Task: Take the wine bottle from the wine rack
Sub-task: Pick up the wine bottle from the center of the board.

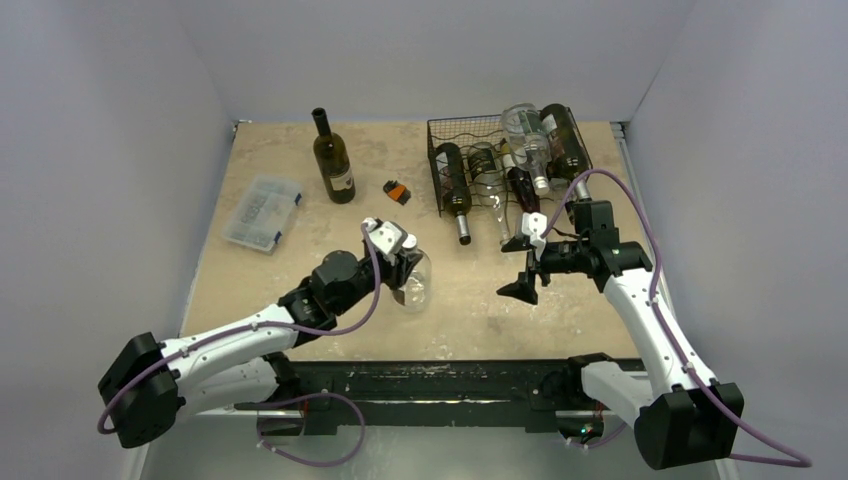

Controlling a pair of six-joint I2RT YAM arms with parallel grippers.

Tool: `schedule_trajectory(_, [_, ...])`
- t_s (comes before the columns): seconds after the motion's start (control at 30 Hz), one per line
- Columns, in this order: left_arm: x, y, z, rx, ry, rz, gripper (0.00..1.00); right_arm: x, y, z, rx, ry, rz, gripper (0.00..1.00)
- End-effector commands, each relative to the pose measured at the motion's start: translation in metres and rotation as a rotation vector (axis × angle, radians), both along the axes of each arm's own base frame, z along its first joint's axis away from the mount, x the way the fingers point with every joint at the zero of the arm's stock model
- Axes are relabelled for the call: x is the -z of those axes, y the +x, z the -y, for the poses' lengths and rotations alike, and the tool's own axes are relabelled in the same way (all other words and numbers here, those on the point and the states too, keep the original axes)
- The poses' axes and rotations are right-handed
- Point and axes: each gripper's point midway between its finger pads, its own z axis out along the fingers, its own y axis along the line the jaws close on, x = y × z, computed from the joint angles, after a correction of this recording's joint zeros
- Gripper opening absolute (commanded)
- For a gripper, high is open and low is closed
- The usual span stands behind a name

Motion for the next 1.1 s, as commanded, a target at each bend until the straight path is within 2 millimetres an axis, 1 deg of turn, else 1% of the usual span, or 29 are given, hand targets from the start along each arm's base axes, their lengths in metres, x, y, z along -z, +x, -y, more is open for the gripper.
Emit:
schedule_trajectory(0.0, [-0.087, 0.03, -0.035, -0.155, -0.223, 0.149, 0.0, 0.003, -0.001, 0.002, -0.002, -0.013, 0.0, 0.99])
schedule_trajectory(0.33, [-0.114, 0.069, -0.099, -0.377, -0.229, 0.215, 0.0, 0.003, -0.001, 0.003, 0.0, -0.017, 0.001, 0.99])
schedule_trajectory(0.8, [-0.137, 0.114, -0.189, -0.644, -0.246, 0.238, 0.0, 0.002, -0.002, 0.003, -0.004, -0.021, 0.01, 0.99])
schedule_trajectory(1.07, [-0.151, 0.132, -0.225, -0.729, -0.24, 0.245, 0.0, 0.002, -0.002, 0.004, -0.003, -0.024, 0.015, 0.99])
